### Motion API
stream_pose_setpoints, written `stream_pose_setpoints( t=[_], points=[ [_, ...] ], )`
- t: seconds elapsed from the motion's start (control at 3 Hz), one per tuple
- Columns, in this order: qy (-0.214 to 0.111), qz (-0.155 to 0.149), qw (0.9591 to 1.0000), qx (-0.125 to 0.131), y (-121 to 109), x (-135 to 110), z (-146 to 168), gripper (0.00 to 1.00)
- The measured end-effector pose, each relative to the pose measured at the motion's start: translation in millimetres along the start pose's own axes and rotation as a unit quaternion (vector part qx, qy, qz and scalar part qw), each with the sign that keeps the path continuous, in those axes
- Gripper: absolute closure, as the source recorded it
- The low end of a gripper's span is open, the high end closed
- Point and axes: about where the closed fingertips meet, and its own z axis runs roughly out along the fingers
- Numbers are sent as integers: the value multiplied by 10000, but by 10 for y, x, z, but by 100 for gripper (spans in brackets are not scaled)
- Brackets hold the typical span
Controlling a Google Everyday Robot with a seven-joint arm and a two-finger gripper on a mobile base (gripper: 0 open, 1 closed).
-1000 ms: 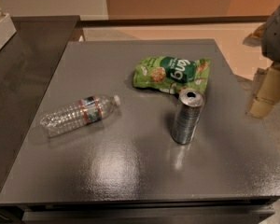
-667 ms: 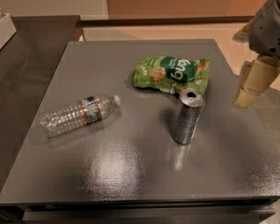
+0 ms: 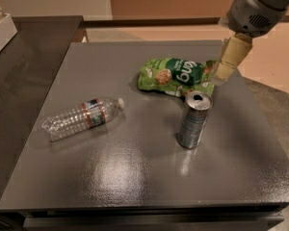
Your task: Pick green rice chip bag
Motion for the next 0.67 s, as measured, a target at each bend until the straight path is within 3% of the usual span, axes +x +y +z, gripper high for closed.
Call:
stream_pose_setpoints(
  t=[0.33, 0.67],
  points=[
    [-76, -129, 9999, 74, -324, -260, 212, 0],
    [-34, -215, 9998, 9, -436, -493, 461, 0]
  ],
)
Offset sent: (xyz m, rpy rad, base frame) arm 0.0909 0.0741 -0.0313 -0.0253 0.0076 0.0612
